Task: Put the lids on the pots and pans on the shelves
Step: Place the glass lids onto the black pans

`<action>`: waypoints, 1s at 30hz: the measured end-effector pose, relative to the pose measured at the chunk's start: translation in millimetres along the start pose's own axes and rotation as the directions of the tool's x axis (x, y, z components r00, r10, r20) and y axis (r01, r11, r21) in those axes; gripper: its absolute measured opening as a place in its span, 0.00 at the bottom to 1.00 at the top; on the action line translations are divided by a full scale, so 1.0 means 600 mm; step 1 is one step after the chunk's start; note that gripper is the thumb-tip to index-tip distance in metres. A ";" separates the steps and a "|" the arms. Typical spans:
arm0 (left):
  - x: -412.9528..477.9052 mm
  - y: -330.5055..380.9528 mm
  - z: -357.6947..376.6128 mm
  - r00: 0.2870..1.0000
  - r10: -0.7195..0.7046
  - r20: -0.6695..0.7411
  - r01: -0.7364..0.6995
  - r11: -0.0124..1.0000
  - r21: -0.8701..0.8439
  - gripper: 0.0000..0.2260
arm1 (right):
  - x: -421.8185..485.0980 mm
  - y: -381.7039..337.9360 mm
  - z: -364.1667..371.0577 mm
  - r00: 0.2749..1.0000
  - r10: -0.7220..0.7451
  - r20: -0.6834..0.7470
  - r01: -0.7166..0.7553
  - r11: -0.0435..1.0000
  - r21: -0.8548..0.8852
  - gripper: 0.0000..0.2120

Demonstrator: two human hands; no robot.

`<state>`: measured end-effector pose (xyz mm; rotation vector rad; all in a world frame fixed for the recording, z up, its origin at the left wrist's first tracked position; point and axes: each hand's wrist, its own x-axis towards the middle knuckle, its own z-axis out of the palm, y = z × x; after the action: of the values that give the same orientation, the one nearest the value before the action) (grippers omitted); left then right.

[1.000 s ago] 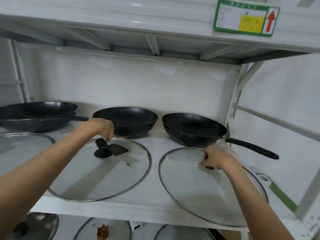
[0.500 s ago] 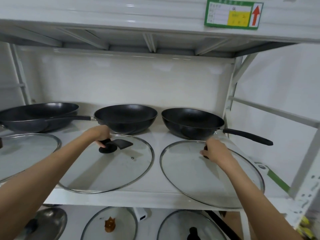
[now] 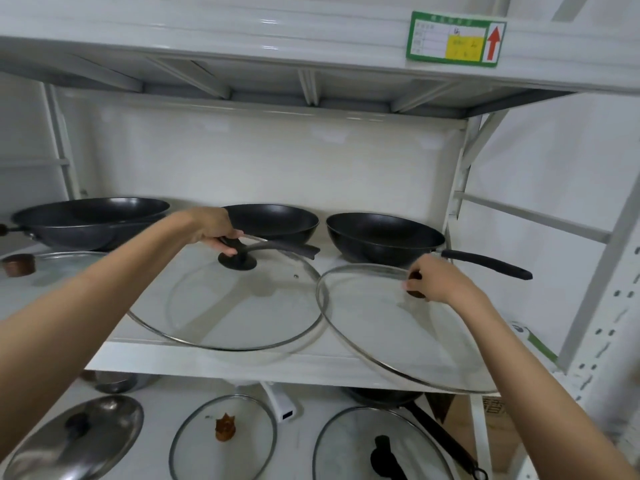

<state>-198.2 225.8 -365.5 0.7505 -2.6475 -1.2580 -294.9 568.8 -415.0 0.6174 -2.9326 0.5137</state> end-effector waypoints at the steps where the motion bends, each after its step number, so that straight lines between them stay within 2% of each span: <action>1: -0.008 0.004 -0.008 1.000 0.004 -0.012 -0.004 1.000 -0.001 0.10 | -0.005 -0.003 -0.010 1.000 -0.011 -0.013 0.011 1.000 -0.006 0.11; 4: -0.025 0.014 -0.033 0.999 0.013 -0.047 -0.013 1.000 0.008 0.12 | -0.023 -0.014 -0.042 0.998 -0.044 -0.037 0.043 0.999 -0.024 0.14; 8: -0.048 0.035 -0.052 0.992 0.047 -0.114 -0.059 0.993 -0.103 0.11 | -0.019 -0.024 -0.080 0.994 -0.074 -0.084 0.072 0.997 -0.027 0.14; 12: -0.057 0.066 -0.060 0.972 0.076 -0.224 -0.107 0.986 -0.131 0.13 | 0.010 -0.039 -0.108 0.982 -0.085 -0.168 0.080 0.996 -0.032 0.14; 17: -0.030 0.100 -0.063 0.967 0.077 -0.242 -0.144 0.952 -0.270 0.13 | 0.070 -0.055 -0.129 0.962 -0.062 -0.266 0.056 0.998 -0.032 0.11; 22: 0.036 0.105 -0.059 0.968 0.014 -0.251 -0.096 0.943 -0.318 0.11 | 0.131 -0.063 -0.120 0.959 -0.018 -0.283 0.006 0.999 -0.041 0.10; 24: 0.067 0.106 -0.048 0.965 0.003 -0.262 -0.099 0.930 -0.355 0.10 | 0.159 -0.062 -0.107 0.958 -0.001 -0.287 -0.015 0.998 -0.055 0.13; 28: 0.138 0.105 -0.028 0.942 0.071 -0.329 -0.191 0.918 -0.349 0.14 | 0.221 -0.061 -0.076 0.965 0.028 -0.260 -0.052 0.995 -0.089 0.15; 30: 0.177 0.099 -0.017 0.949 0.077 -0.306 -0.187 0.918 -0.350 0.09 | 0.253 -0.063 -0.064 0.971 0.035 -0.237 -0.062 0.993 -0.105 0.14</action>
<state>-310.3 199.3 -324.9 0.6212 -2.1022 -1.4351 -416.8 493.0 -342.6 0.4395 -2.7352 0.3930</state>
